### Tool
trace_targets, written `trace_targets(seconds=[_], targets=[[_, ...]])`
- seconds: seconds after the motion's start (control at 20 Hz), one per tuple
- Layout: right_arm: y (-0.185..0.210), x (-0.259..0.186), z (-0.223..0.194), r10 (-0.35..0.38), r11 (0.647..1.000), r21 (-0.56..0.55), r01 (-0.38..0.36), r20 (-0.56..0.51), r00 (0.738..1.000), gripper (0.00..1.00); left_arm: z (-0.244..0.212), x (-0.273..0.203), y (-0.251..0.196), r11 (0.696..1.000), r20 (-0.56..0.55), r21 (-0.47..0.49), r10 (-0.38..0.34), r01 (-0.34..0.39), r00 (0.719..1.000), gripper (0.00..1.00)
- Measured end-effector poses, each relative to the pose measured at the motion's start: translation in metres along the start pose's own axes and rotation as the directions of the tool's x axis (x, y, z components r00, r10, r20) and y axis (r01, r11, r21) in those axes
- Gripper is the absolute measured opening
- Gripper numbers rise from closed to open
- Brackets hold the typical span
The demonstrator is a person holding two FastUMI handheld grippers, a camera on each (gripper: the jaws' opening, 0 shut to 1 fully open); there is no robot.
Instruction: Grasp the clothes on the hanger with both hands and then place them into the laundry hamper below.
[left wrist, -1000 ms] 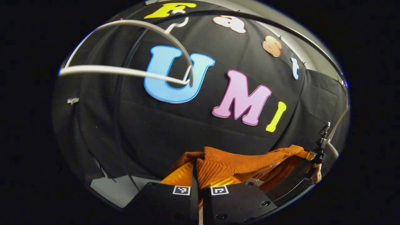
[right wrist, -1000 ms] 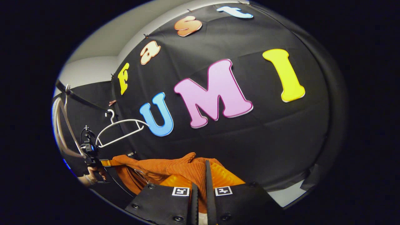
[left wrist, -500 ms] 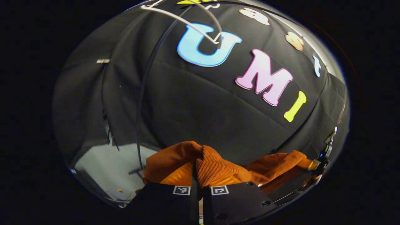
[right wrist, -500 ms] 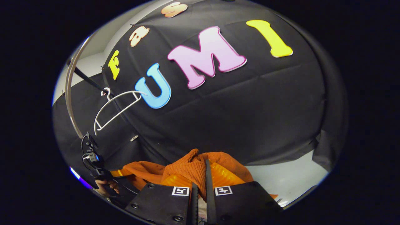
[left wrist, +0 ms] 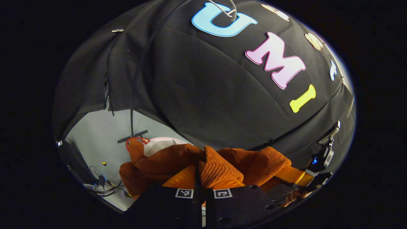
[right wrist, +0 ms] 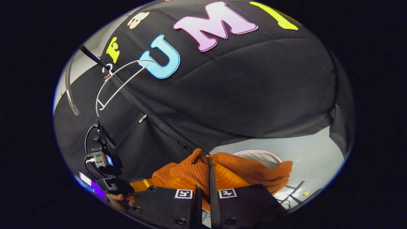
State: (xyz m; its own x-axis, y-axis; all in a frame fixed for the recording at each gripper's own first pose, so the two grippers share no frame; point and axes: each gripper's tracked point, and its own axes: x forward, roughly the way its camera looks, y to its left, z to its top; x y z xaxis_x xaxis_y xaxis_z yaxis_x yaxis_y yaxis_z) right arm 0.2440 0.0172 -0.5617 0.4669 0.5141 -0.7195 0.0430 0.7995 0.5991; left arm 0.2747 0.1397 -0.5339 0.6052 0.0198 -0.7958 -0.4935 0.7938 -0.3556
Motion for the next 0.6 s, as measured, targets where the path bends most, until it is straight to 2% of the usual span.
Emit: trace_targets(seconds=[0.05,0.1,0.15,0.2,0.25,0.55,0.6], targets=[[-0.003,0.002,-0.004,-0.013,1.000,0.014,0.013,-0.006,1.000,0.15,0.001,0.001,-0.002,1.000,-0.002,-0.006,0.001,-0.001,1.000,0.09],[-0.006,0.004,-0.009,-0.034,0.999,0.027,0.035,-0.016,0.999,0.10,0.000,0.001,-0.004,1.000,-0.008,-0.013,0.002,-0.002,1.000,0.09],[-0.006,0.006,-0.016,-0.055,0.998,0.035,0.056,-0.032,0.998,0.15,-0.002,0.002,-0.004,1.000,-0.017,-0.022,0.008,-0.009,1.000,0.09],[-0.009,0.007,-0.021,-0.079,0.996,0.035,0.080,-0.047,0.996,0.15,-0.008,0.006,-0.002,0.999,-0.030,-0.030,0.012,-0.013,0.999,0.07],[-0.014,0.004,-0.029,-0.097,0.995,0.029,0.098,-0.061,0.993,0.15,-0.012,0.007,-0.001,0.999,-0.042,-0.034,0.015,-0.016,0.999,0.09],[-0.021,0.001,-0.036,-0.123,0.992,0.007,0.124,-0.087,0.989,0.15,-0.023,0.009,-0.006,0.999,-0.070,-0.053,0.005,-0.008,0.998,0.10],[-0.023,0.003,-0.040,-0.139,0.990,0.002,0.140,-0.093,0.986,0.15,-0.025,0.017,-0.003,0.999,-0.069,-0.045,0.028,-0.031,0.997,0.15]])
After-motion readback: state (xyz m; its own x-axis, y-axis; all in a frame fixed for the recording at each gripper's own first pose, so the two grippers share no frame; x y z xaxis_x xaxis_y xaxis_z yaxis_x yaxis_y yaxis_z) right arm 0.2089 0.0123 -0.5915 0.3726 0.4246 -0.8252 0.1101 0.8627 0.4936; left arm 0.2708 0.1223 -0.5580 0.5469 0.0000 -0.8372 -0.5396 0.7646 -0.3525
